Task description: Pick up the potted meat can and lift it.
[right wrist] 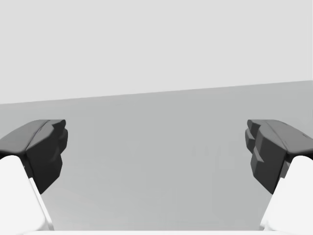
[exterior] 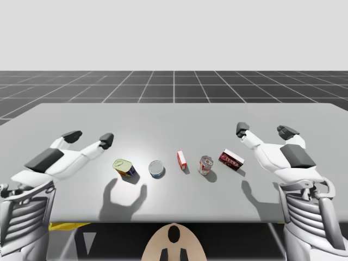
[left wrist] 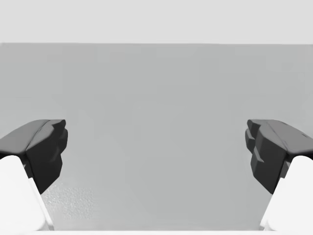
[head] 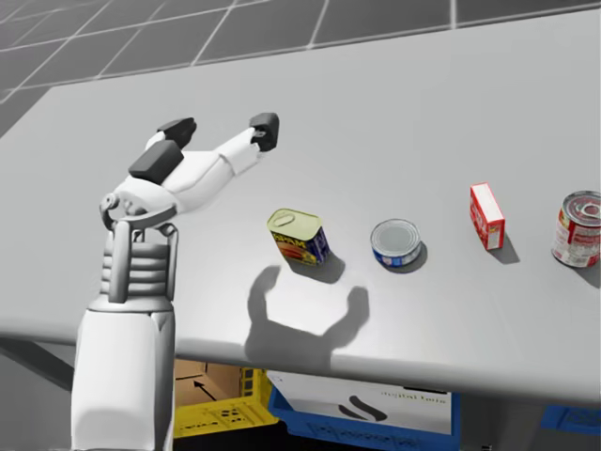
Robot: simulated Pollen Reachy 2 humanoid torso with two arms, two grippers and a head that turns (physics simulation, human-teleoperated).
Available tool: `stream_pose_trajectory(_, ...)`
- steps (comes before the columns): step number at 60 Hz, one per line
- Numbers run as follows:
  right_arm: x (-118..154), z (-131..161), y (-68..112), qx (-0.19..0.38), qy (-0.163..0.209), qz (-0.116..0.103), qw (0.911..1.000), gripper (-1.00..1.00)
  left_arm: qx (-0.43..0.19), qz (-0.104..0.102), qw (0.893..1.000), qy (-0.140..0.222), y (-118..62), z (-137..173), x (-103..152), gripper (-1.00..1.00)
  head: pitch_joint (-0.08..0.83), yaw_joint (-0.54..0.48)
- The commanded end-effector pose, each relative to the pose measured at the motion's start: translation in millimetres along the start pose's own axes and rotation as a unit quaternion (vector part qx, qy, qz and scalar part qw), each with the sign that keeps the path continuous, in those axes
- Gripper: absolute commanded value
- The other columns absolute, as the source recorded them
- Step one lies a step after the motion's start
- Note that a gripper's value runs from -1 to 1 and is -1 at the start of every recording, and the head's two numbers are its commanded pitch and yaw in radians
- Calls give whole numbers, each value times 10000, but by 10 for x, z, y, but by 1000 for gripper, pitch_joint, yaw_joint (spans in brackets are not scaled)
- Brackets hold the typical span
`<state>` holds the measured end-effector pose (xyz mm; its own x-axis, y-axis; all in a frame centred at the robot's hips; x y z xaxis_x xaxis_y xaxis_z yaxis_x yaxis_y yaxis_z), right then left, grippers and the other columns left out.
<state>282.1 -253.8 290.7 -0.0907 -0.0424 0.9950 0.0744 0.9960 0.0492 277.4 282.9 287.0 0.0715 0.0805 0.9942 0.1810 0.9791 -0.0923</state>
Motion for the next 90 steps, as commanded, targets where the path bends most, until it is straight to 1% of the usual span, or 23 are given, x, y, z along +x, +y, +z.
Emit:
stream_pose_trajectory(1, -7, 2, 5, 12, 14, -33, 10000, -1000, -242, -212, 9991, 283, -55, 260, -95, -1000, 695, 340)
stream_pose_trajectory(2, -6, 3, 5, 14, 12, -32, 10000, -1000, -236, -310, 9988, 289, -50, 325, -135, -1000, 695, 339)
stream_pose_trajectory(5, -5, 1, 4, 14, 12, -32, 10000, -1000, -247, -311, 9986, 350, -43, 395, -175, -1000, 696, 340)
stream_pose_trajectory(6, -6, 1, 5, 14, 13, -31, 10000, -1000, -275, -352, 9981, 422, -39, 464, -217, -1000, 696, 341)
stream_pose_trajectory(12, -7, -2, 9, 19, 11, -20, 10000, -1000, -347, -428, 9967, 600, -44, 614, -346, -1000, 697, 343)
stream_pose_trajectory(14, -9, -2, 12, 21, 11, -9, 10000, -1000, -358, -534, 9956, 683, -49, 663, -431, -1000, 695, 343)
stream_pose_trajectory(18, -15, -4, 17, 27, 18, 15, 10000, -1000, -411, -610, 9938, 835, -45, 702, -575, -1000, 693, 343)
stream_pose_trajectory(22, -16, -8, 19, 30, 20, 16, 10000, -1000, -454, -610, 9923, 980, -44, 710, -709, -1000, 692, 343)
stream_pose_trajectory(23, -17, -8, 20, 31, 21, 18, 10000, -1000, -456, -596, 9921, 1005, -45, 709, -734, -1000, 692, 344)
stream_pose_trajectory(24, -19, -9, 21, 33, 23, 19, 10000, -1000, -483, -537, 9913, 1097, -51, 705, -812, -1000, 691, 345)
stream_pose_trajectory(26, -20, -10, 21, 33, 26, 21, 10000, -1000, -505, -525, 9905, 1165, -58, 701, -864, -1000, 690, 346)
stream_pose_trajectory(27, -20, -8, 22, 32, 28, 19, 10000, -1000, -536, -506, 9896, 1235, -64, 691, -931, -1000, 691, 346)
stream_pose_trajectory(32, -21, -8, 22, 33, 30, 20, 10000, -1000, -588, -420, 9881, 1356, -87, 654, -1042, -1000, 690, 346)
stream_pose_trajectory(38, -20, -7, 23, 46, 30, 20, 10000, -1000, -599, -390, 9859, 1515, -99, 543, -1182, -1000, 690, 346)
stream_pose_trajectory(49, -19, -5, 26, 63, 32, 11, 10000, -1000, -640, -419, 9832, 1657, -185, 303, -1275, -1000, 691, 339)
stream_pose_trajectory(62, -14, 2, 25, 68, 28, 1, 10000, -1000, -616, -459, 9821, 1721, -318, 45, -1266, -1000, 694, 328)
stream_pose_trajectory(68, -13, 4, 24, 71, 25, -1, 10000, -1000, -530, -468, 9815, 1780, -342, -45, -1268, -1000, 693, 323)
stream_pose_trajectory(80, -11, 9, 24, 69, 26, -13, 10000, -1000, -408, -362, 9813, 1844, -353, -192, -1318, -1000, 690, 312)
stream_pose_trajectory(85, -12, 10, 25, 65, 26, -9, 10000, -1000, -409, -345, 9810, 1866, -361, -202, -1348, -1000, 683, 310)
stream_pose_trajectory(86, -12, 11, 24, 64, 24, -11, 10000, -1000, -357, -356, 9812, 1865, -368, -192, -1366, -960, 679, 309)
stream_pose_trajectory(88, -12, 10, 25, 63, 24, -12, 10000, -1000, -345, -357, 9809, 1878, -372, -188, -1375, -743, 676, 309)
stream_pose_trajectory(89, -13, 10, 25, 60, 23, -7, 10000, -1000, -360, -356, 9806, 1896, -375, -171, -1389, 515, 671, 311)
stream_pose_trajectory(90, -13, 10, 25, 59, 24, -7, 10000, -1000, -355, -365, 9805, 1899, -375, -168, -1394, 896, 669, 311)
